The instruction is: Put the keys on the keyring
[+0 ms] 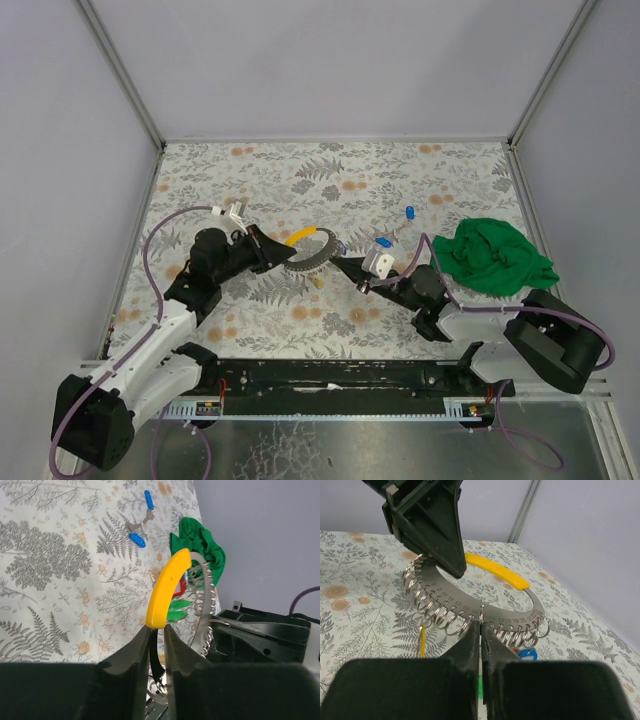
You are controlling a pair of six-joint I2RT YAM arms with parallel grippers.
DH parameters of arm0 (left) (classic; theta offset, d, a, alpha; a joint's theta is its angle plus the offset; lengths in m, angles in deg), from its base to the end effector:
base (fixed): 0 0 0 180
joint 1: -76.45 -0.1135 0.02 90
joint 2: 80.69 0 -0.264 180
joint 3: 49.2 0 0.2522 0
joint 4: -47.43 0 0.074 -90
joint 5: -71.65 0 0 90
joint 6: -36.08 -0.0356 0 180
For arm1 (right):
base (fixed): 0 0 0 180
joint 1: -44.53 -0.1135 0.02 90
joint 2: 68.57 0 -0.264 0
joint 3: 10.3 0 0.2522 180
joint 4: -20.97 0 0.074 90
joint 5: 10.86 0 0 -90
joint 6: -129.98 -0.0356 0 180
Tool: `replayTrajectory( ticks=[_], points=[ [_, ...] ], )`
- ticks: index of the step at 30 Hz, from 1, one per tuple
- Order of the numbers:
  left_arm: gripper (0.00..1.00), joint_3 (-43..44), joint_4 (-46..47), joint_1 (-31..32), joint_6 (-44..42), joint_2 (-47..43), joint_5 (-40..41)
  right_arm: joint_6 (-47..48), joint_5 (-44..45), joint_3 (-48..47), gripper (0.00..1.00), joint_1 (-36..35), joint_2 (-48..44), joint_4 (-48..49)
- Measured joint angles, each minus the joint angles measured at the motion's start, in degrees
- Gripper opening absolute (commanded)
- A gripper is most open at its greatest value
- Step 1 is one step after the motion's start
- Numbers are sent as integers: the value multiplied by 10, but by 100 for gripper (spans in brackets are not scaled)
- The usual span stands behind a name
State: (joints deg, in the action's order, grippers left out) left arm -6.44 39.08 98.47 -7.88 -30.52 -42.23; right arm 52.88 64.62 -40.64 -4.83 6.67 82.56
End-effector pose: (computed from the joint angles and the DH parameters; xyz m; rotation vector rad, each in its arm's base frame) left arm 0.1833 -0.0897 0.2548 -0.1019 1.9988 -1.1834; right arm 0.1465 0.1843 0.2219 -0.8645 1.0000 0.7054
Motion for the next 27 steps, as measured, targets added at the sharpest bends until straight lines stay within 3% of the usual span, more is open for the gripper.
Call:
replayTrajectory(
  ticks=[7,13,21,27],
  points=[
    [45,-28,-1,-2,10,-17,12,0,-1,-2,0,0,41,37],
    [54,-38,-8,-3,-17,-56,50,5,-2,-19,0,0,47,34],
    [56,-106,36,-3,-43,-113,98,22,-36,-22,0,12,32,-31],
    [48,-158,199,-3,-67,-30,57,23,-75,-22,0,32,28,-63]
  ],
)
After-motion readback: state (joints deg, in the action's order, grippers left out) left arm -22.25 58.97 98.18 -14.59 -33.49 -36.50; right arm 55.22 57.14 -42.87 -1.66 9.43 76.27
